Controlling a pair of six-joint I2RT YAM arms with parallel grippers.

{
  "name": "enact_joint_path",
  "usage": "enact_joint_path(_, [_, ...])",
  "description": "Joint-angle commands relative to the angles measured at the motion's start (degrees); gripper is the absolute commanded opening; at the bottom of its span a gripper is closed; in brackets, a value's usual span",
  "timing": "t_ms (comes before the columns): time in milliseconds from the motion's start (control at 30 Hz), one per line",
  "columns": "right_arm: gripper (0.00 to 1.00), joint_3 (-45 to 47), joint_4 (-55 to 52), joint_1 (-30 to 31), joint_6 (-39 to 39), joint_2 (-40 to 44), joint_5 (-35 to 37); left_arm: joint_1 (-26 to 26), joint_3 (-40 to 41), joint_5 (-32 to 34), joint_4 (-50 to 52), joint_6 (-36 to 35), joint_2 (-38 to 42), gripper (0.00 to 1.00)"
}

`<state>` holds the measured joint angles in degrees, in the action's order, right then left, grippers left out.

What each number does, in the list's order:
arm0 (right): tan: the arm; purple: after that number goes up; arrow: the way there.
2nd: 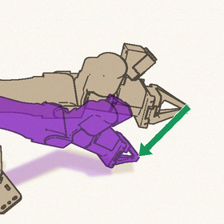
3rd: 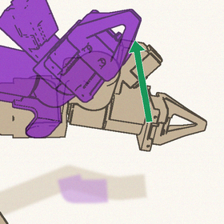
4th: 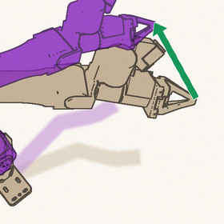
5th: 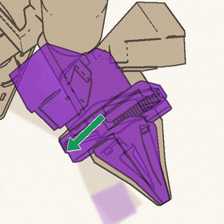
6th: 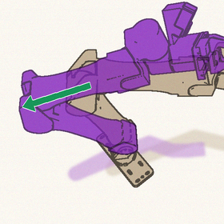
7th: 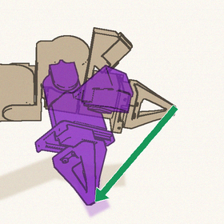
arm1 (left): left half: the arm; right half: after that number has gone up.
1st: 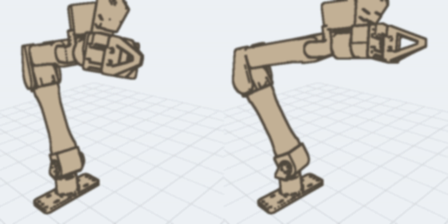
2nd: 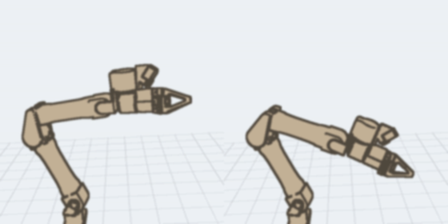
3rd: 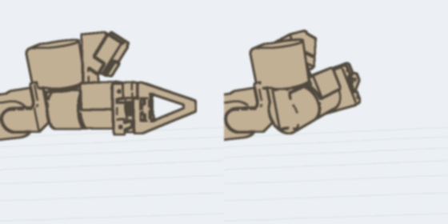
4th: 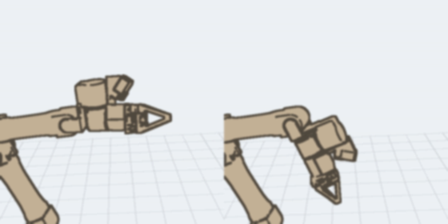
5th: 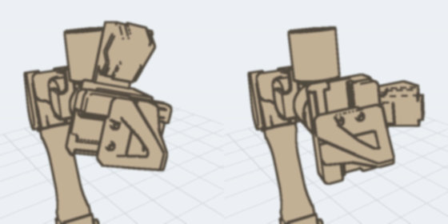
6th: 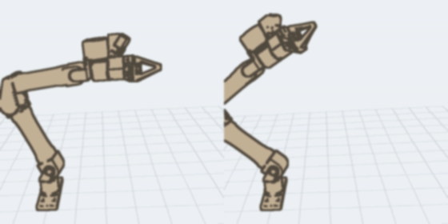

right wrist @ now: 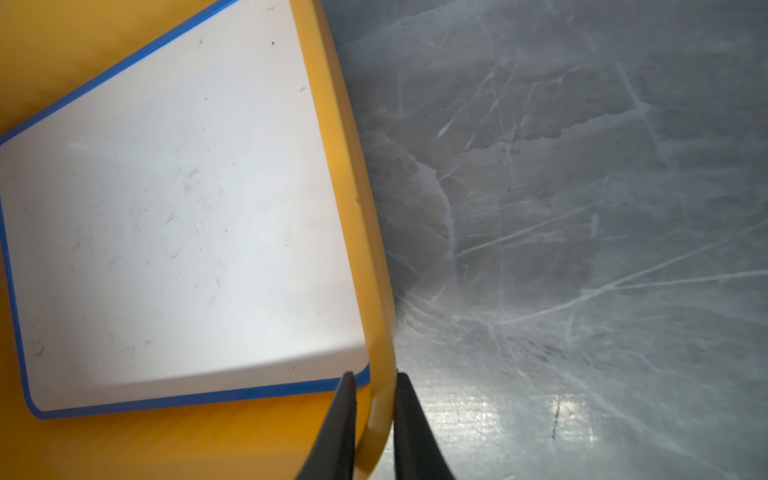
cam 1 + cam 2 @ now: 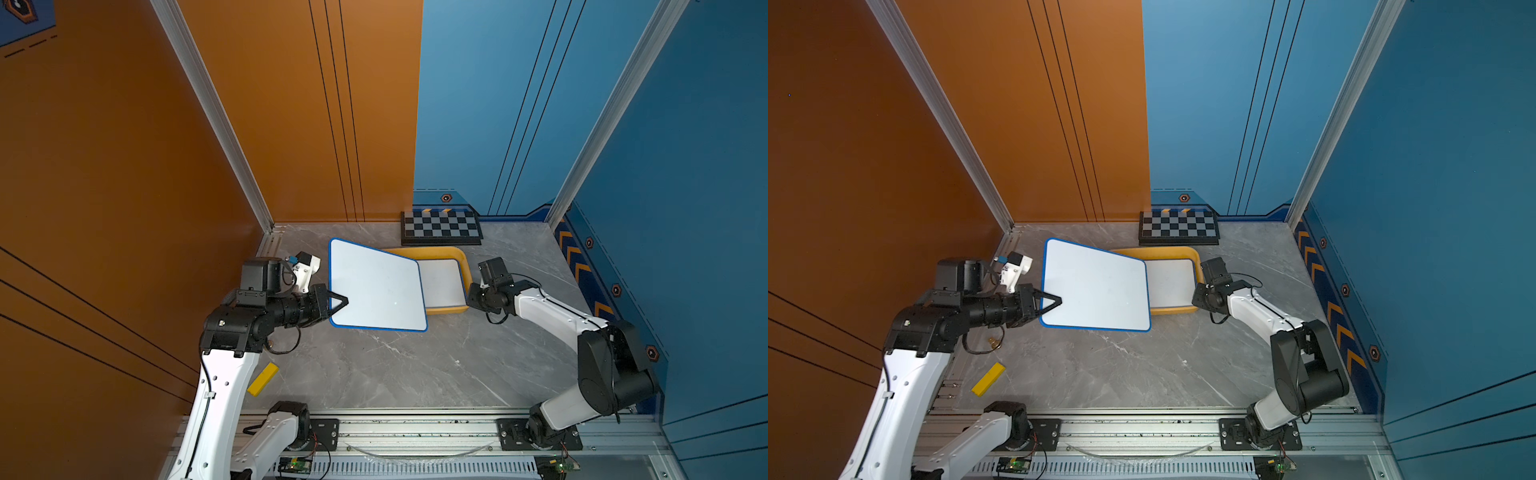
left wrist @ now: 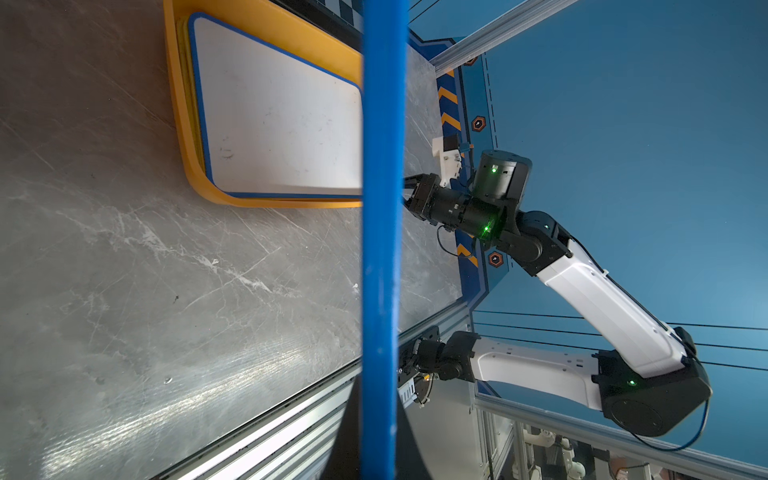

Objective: Put the whiteboard into the storage box
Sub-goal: Move the storage box to the center of the board.

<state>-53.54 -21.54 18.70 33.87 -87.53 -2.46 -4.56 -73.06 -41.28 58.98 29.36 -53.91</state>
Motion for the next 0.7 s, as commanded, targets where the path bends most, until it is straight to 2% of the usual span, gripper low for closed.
enact_joint_path(0, [0.00, 4.9, -11.5, 0.6, -2.9, 1.4, -1.1, 0.4, 0.4, -3.8, -3.2, -1.0, 0.0, 0.00])
enact_joint_path(200, [0.00, 7.3, -11.6, 1.2, 0.3, 6.2, -3.8, -0.3, 1.2, -4.5, -3.3, -1.3, -1.1, 0.00])
enact_joint_path(367, [0.00, 9.2, -11.3, 3.1, 4.5, 9.0, -5.2, -3.8, 2.2, -2.9, -3.3, -1.4, -2.5, 0.00])
enact_joint_path(467, [0.01, 11.6, -9.5, 4.2, 8.5, 11.1, -5.6, -6.5, 3.5, -0.7, -4.8, -0.3, -2.5, 0.00])
enact_joint_path(567, [0.00, 16.3, -6.5, 4.2, 15.7, 14.6, -3.2, -9.3, 5.6, 1.4, -7.3, 1.7, -2.2, 0.00])
enact_joint_path(667, [0.00, 20.7, -3.3, 4.1, 22.8, 18.1, -2.5, -10.0, 8.1, 2.3, -10.5, 4.2, -1.4, 0.00])
